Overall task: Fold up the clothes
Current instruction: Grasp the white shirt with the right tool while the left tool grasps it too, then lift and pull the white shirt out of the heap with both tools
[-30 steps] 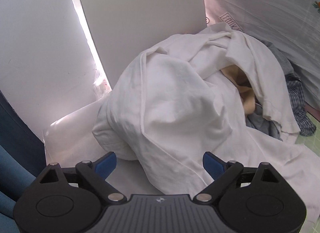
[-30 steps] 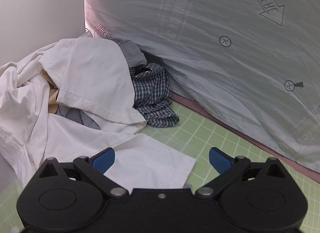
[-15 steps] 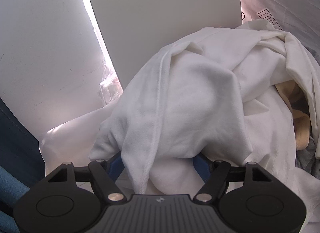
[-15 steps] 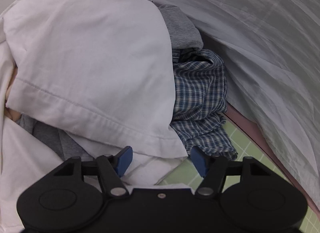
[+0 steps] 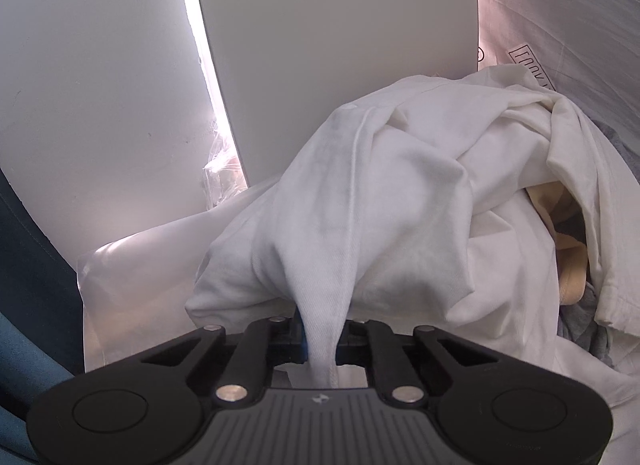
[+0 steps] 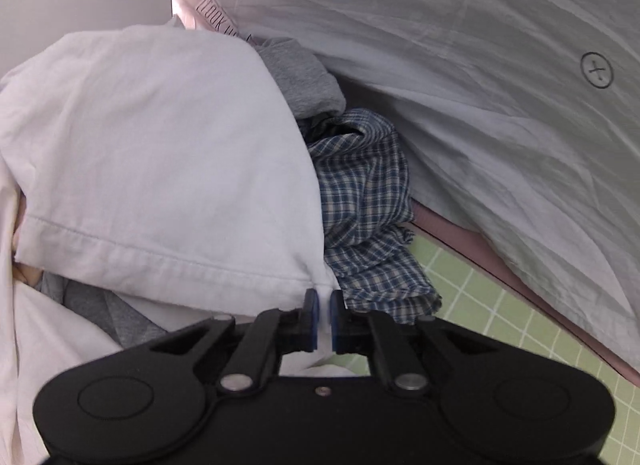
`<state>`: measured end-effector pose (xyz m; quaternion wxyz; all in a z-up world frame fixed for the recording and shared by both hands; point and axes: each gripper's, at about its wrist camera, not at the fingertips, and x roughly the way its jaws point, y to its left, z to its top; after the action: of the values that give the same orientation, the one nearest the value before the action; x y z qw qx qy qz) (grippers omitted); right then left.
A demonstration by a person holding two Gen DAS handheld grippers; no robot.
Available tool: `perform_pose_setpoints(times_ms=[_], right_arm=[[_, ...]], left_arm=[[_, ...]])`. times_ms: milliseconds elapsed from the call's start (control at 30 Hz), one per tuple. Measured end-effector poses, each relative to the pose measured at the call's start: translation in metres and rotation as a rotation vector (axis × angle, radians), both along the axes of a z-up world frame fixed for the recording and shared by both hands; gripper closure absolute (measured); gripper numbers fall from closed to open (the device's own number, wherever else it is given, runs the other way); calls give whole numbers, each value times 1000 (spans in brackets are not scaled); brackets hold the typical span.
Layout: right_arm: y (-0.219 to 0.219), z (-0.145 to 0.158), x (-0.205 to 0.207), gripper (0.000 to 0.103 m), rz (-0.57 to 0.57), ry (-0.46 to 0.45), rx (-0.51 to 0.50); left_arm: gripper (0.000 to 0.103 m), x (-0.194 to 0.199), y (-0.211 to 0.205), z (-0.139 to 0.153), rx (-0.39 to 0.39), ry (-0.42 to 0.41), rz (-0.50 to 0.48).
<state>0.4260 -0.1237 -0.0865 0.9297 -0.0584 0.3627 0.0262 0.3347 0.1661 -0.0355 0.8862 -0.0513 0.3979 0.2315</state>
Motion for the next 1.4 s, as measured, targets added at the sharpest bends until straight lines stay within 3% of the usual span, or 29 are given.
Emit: perform_pose_setpoints(times_ms=[133, 267, 333, 467, 633, 867, 1133, 1267, 1400], right_arm=[[-16, 38, -52, 98, -40, -124, 4], [-28, 67, -112, 98, -77, -242, -135], [-48, 79, -144, 99, -135, -257, -136], [-102, 83, -213, 99, -327, -232, -207], [-194, 65, -297, 99, -603, -124, -276], [-249, 65, -400, 99, -780, -101, -401], [-321, 81, -484, 99, -1017, -101, -425], [-367, 80, -512, 99, -1126, -58, -324], [-367, 61, -514, 97, -1030, 13, -281]], left_arm=[[95, -16, -7, 13, -3, -33, -27], [96, -45, -24, 34, 2, -74, -83], [96, -61, -35, 45, 0, -90, -117], [97, -100, -63, 52, -19, -95, -202], [97, -142, -102, 46, -48, -60, -296], [98, -197, -147, 59, -78, -48, -410], [96, -269, -221, 56, -126, 25, -678], [88, -272, -227, 41, -223, 103, -666], [76, -265, -205, 42, -343, 83, -587]])
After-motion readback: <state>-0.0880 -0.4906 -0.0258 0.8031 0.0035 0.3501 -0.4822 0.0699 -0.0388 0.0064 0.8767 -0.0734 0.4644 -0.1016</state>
